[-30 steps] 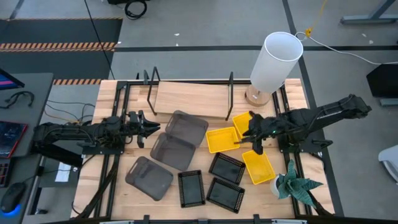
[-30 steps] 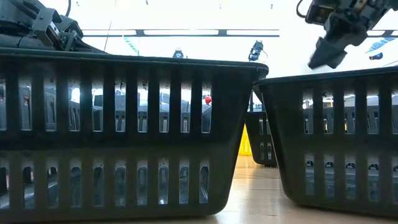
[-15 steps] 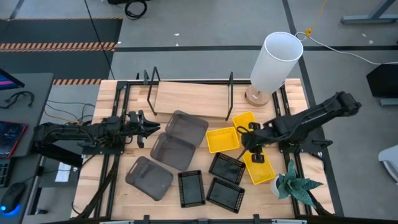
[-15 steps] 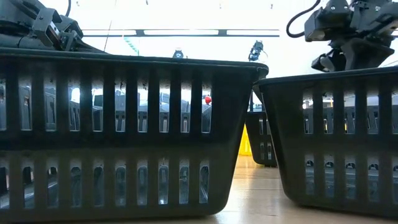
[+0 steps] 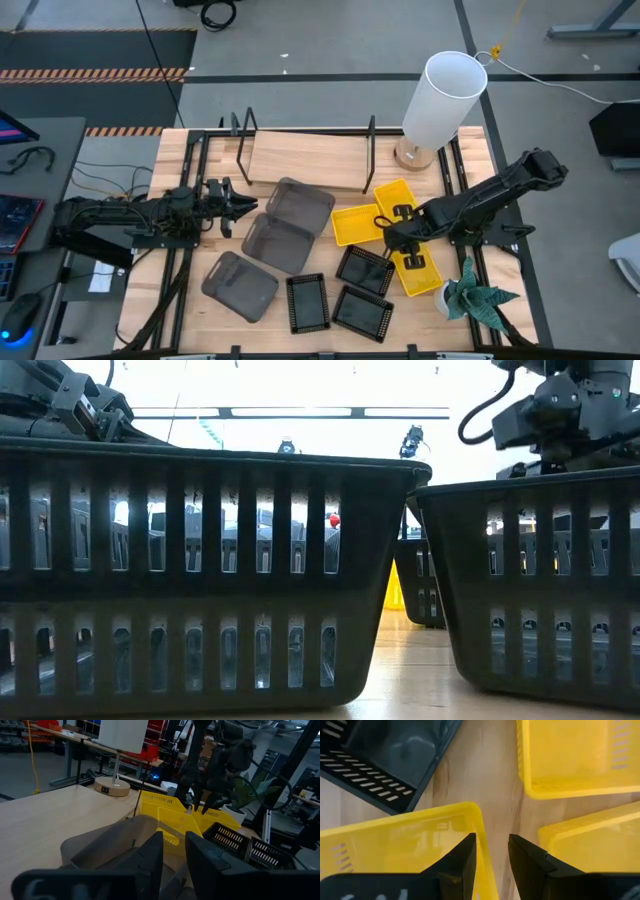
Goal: Stack baskets on shelf by color
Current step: Stack the bottom yellow basket on the top right yellow basket
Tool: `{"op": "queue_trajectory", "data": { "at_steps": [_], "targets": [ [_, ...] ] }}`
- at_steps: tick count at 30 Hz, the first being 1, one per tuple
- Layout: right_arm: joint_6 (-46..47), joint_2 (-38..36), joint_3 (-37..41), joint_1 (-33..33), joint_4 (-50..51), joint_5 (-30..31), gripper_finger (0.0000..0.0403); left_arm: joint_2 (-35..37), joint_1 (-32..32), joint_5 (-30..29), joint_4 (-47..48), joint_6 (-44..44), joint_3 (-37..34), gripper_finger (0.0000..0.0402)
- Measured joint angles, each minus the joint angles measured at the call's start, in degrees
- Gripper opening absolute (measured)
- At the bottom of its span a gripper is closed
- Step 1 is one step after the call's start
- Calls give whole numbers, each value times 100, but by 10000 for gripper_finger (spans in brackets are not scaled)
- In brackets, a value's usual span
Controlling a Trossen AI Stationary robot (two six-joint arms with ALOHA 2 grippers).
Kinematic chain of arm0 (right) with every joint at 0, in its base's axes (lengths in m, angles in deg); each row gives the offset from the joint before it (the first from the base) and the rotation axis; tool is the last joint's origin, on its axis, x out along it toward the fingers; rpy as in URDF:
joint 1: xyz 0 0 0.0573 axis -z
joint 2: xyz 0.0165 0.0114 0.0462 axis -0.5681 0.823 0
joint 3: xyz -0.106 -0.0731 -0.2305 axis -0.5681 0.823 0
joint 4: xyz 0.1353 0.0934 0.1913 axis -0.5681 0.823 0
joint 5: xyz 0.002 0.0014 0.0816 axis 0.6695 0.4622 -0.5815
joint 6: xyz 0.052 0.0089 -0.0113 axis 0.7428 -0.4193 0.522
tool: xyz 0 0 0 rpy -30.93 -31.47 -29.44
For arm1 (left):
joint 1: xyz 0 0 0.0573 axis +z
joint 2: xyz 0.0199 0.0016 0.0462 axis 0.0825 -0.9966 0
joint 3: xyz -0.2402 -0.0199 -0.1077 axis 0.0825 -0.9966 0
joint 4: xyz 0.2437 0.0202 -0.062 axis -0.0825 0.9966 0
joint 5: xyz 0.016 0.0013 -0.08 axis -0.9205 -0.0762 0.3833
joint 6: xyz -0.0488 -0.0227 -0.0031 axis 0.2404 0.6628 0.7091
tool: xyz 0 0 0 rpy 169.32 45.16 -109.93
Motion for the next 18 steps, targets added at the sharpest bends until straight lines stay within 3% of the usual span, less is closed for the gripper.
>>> {"op": "queue_trajectory", "data": {
  "at_steps": [12,18],
  "targets": [
    [-289,587,4,2,60,-168,119,0,2,0,2,0,0,90],
    [-297,893,7,2,157,-170,100,0,2,2,1,-3,-1,83]
  ]
}}
